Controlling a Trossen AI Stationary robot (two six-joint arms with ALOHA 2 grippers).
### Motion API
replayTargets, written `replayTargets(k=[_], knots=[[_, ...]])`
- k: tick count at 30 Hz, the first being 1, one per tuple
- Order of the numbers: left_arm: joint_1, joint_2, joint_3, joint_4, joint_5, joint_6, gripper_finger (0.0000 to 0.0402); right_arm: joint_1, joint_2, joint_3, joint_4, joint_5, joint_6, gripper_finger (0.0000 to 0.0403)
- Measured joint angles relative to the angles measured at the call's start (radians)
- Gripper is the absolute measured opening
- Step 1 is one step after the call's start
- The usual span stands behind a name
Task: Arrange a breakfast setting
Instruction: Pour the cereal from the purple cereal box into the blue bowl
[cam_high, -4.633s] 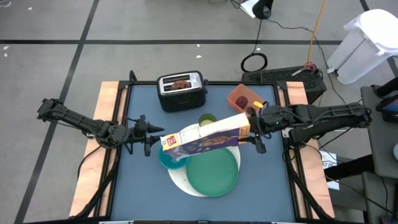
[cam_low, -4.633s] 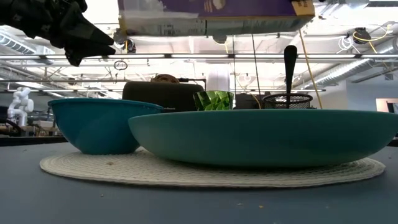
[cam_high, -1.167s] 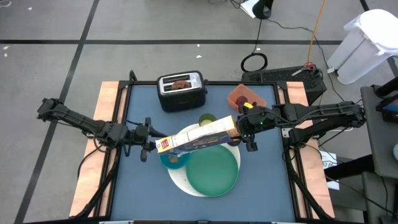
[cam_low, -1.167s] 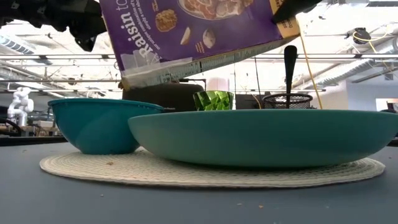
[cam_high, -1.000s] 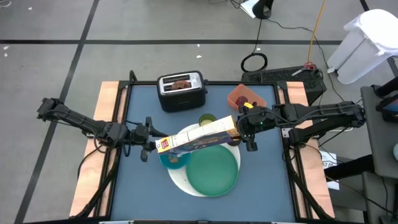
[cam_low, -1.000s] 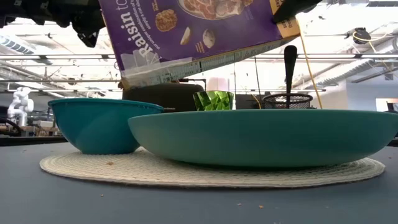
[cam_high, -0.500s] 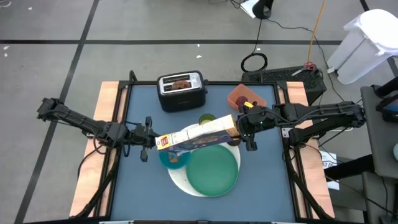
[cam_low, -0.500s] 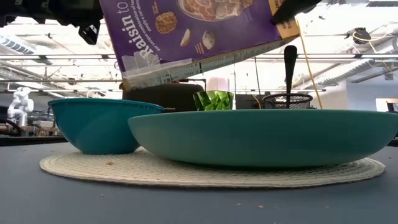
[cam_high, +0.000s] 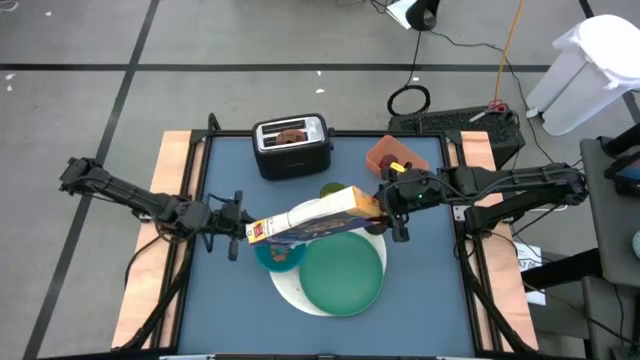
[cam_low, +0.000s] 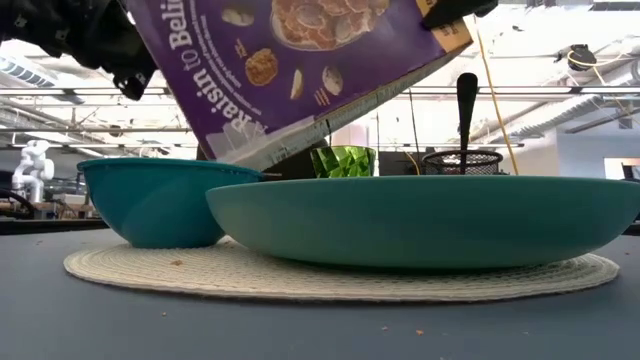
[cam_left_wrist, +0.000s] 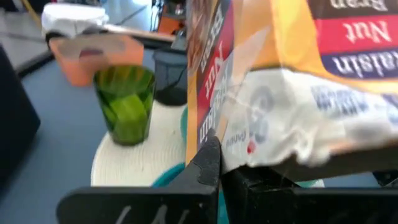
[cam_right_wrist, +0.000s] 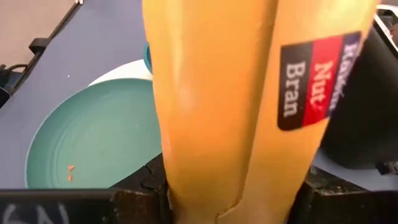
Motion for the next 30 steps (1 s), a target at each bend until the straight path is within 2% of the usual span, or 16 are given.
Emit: replayTargets(k=[4, 10, 16, 19, 23, 30], knots=[[0.000, 0.001, 0.000, 0.010, 0.000, -0.025, 0.0004, 0.000, 0.000, 0.000, 0.000, 0.000, 0.000, 0.0174], [-0.002, 0.000, -0.005, 0.151, 0.013, 0.030, 0.0004, 0.000, -0.007, 0.002, -0.005, -0.002, 0.000, 0.0174], [0.001, -0.001, -0.002, 0.000, 0.010, -0.074, 0.0004, 0.000, 0.002, 0.000, -0.008, -0.003, 0.001, 0.0174], [0.001, -0.001, 0.000, 0.042, 0.012, -0.121, 0.0003, 0.000, 0.001, 0.000, -0.007, -0.002, 0.000, 0.0174], [-0.002, -0.001, -0.003, 0.125, 0.045, -0.054, 0.0003, 0.000, -0.005, 0.002, -0.004, -0.003, 0.000, 0.0174], [-0.001, -0.002, -0.003, 0.097, 0.030, -0.061, 0.0003, 0.000, -0.002, 0.002, -0.008, -0.003, 0.000, 0.0174]])
